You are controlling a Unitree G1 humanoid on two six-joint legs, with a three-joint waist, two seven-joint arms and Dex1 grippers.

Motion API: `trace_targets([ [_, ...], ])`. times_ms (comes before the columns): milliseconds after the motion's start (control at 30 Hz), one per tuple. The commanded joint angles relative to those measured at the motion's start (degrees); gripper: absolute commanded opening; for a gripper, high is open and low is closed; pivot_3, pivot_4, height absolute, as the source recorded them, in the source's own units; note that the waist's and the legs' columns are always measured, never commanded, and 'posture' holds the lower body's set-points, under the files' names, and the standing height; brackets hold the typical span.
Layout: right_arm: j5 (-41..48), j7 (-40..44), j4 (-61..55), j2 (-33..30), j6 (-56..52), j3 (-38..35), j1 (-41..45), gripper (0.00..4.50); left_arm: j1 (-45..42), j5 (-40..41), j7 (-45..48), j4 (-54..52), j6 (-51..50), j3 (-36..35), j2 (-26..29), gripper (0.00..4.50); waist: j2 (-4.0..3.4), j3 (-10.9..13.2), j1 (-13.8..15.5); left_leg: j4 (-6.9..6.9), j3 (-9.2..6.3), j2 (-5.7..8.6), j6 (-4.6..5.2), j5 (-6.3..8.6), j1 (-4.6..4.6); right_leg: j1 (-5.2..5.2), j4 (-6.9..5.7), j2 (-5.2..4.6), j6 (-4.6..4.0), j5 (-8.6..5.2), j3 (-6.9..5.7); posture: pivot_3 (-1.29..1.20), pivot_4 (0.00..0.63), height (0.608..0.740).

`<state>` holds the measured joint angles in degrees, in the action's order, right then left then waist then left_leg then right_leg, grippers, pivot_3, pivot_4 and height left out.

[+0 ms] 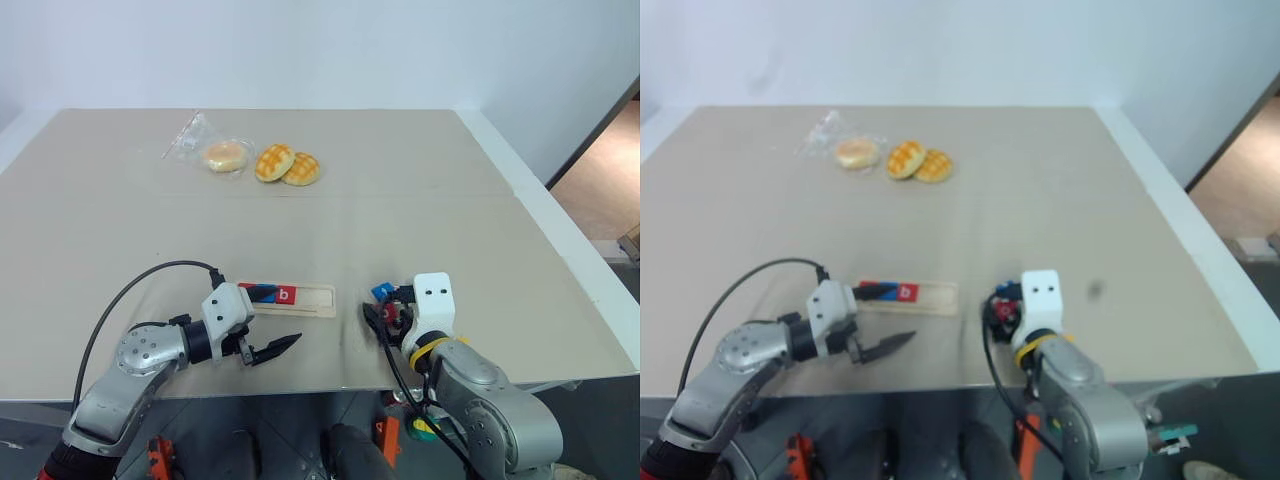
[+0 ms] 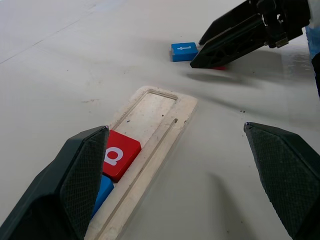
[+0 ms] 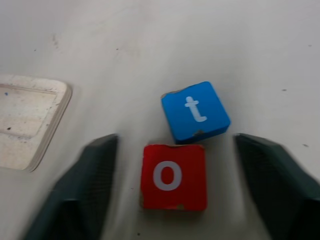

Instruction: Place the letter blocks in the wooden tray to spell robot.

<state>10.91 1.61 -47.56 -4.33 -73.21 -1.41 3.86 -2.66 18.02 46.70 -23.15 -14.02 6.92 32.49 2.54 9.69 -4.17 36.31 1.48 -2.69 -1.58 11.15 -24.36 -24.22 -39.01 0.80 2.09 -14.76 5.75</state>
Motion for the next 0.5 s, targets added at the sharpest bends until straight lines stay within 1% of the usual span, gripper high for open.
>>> trace_targets([
  [33,0.96,1.47,-4.72,-2.04,-1.91,-2.78,0.94,4.46,0.00,-0.46,0.52,-0.92,1.55,0.14,0.16,4.50,0.00,0.00,0.00,0.00,0.00,0.00,0.00,0.00,0.00,0.00,0.00,0.00,0.00,0.00,0.00,0.00,0.150,0.740],
  [133,3.07,5.65,-6.46,-6.21,-3.55,-6.08,1.30,4.46,-0.01,-0.58,0.68,-0.63,1.82,0.29,0.05,4.50,0.00,0.00,0.01,0.00,0.01,0.01,0.00,0.00,0.00,0.00,0.00,-0.01,0.02,-0.01,0.01,0.00,0.150,0.740],
  [267,9.35,17.22,-2.89,-16.01,-0.29,-13.31,3.91,4.46,-0.26,-0.57,1.04,0.17,2.29,0.24,-0.12,4.50,-0.01,0.01,0.01,0.02,0.03,0.05,0.00,0.00,0.00,0.02,0.01,-0.02,0.03,0.00,0.00,0.00,0.150,0.740],
  [367,14.87,33.84,4.57,-28.45,8.91,-12.39,4.98,4.46,-0.55,-0.25,1.82,0.98,3.22,0.17,-0.38,4.50,0.00,0.01,0.01,0.05,0.08,0.07,0.01,0.00,0.06,0.08,0.02,-0.02,0.04,0.03,0.02,0.00,0.150,0.740],
  [400,16.19,38.00,6.83,-31.42,11.56,-11.69,5.10,4.46,-0.67,-0.08,2.02,1.19,3.45,0.16,-0.47,4.50,0.01,0.01,0.01,0.05,0.05,0.06,0.02,0.00,0.08,0.13,0.04,-0.01,0.01,0.01,-0.02,0.00,0.150,0.740],
  [500,18.56,45.88,11.99,-36.29,17.47,-9.27,5.69,4.46,-1.21,-0.27,2.52,1.71,4.23,0.36,-0.44,4.50,0.01,0.02,0.04,0.03,0.01,0.03,0.03,0.00,0.10,0.14,0.04,0.06,-0.01,0.00,-0.04,0.00,0.150,0.740],
])
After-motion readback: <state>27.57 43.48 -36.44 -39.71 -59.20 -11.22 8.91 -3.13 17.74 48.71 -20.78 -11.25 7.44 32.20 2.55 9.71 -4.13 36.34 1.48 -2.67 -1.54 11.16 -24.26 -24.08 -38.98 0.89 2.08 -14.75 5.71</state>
